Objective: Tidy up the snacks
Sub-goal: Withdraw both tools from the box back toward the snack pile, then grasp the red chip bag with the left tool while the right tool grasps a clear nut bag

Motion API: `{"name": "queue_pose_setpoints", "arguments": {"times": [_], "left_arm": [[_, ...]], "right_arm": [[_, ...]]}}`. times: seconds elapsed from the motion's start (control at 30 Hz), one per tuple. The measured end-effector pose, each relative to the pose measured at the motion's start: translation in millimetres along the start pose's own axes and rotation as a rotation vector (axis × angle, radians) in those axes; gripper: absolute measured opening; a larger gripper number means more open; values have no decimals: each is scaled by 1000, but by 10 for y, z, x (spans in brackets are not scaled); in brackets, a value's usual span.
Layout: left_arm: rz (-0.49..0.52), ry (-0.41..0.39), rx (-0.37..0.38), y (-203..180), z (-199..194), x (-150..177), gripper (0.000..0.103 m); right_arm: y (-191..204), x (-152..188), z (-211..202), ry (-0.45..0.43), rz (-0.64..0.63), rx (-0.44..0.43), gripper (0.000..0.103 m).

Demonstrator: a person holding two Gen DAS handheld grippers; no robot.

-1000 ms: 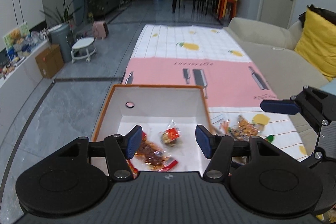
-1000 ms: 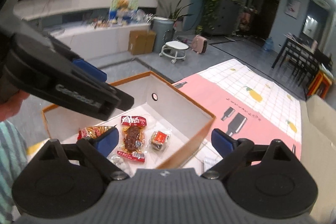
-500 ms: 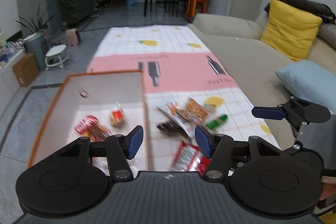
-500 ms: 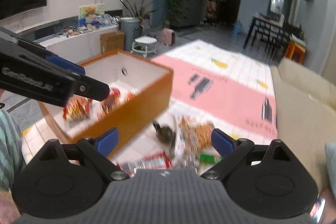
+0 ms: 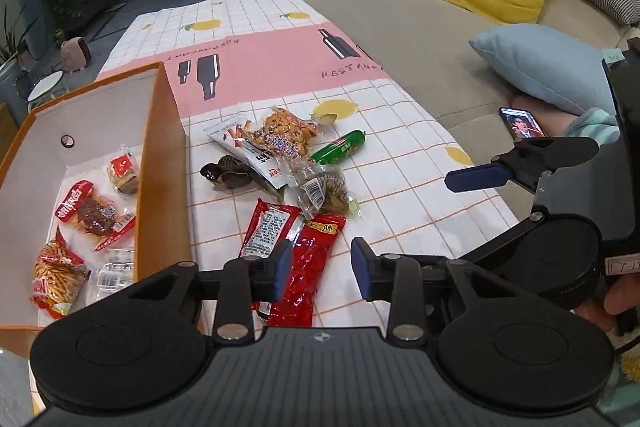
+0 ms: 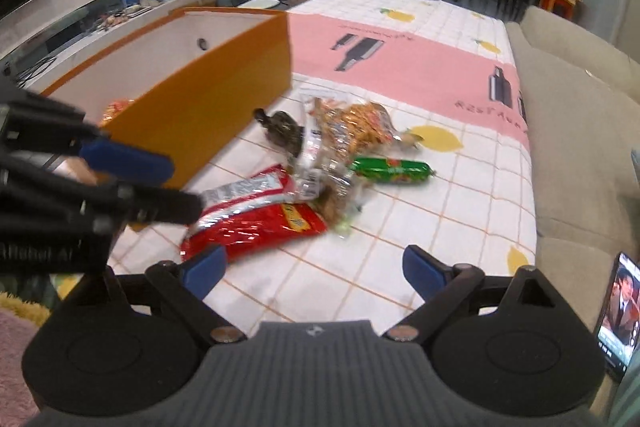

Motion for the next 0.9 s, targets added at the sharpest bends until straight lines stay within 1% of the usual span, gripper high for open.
{"name": "queue_pose_setpoints", "arguments": {"times": [0.07,0.13,0.2,0.27,0.3,0.33,0.43,0.5,0.67,0.7,0.77,0.9], "left_arm": [[-3,11,-3,26,48,2,43],[3,15,-12,49,82,-17,48],[16,27,-10,67,115,-44,58],[28,55,-5,97,163,-71,64],[36,74,-3,109,188,-80,66],[47,94,-2,124,212,-88,66],[76,131,-4,173,237,-108,68],[89,155,-2,204,255,-122,71],[121,198,1,232,353,-150,71],[116,203,3,238,369,-154,71],[98,222,1,258,409,-149,71],[92,248,-13,282,466,-118,71]], "right_arm": [[-22,14,44,7,-8,15,77],[-26,-19,108,3,-17,28,72],[-43,-30,160,5,-22,40,72],[-68,-51,217,12,-18,36,70],[-79,-66,247,15,-15,34,69],[-90,-89,281,16,-11,29,66],[-134,-172,399,16,15,2,62],[-147,-227,482,18,22,-14,62],[-62,-357,647,-7,-41,-37,63],[-40,-381,694,-8,-61,-39,63],[10,-408,787,-4,-110,-40,67],[97,-414,946,3,-198,-48,69]]}}
Point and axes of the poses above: each gripper's, at about its wrist camera, not at the fingertips, and z roughly the way its jaws point, y to its left, x to its underside, the point moved 3 cm from there along z, roughly the way its jaws point, and after that the axes turned 12 degrees about x, right-handed, at the moved point
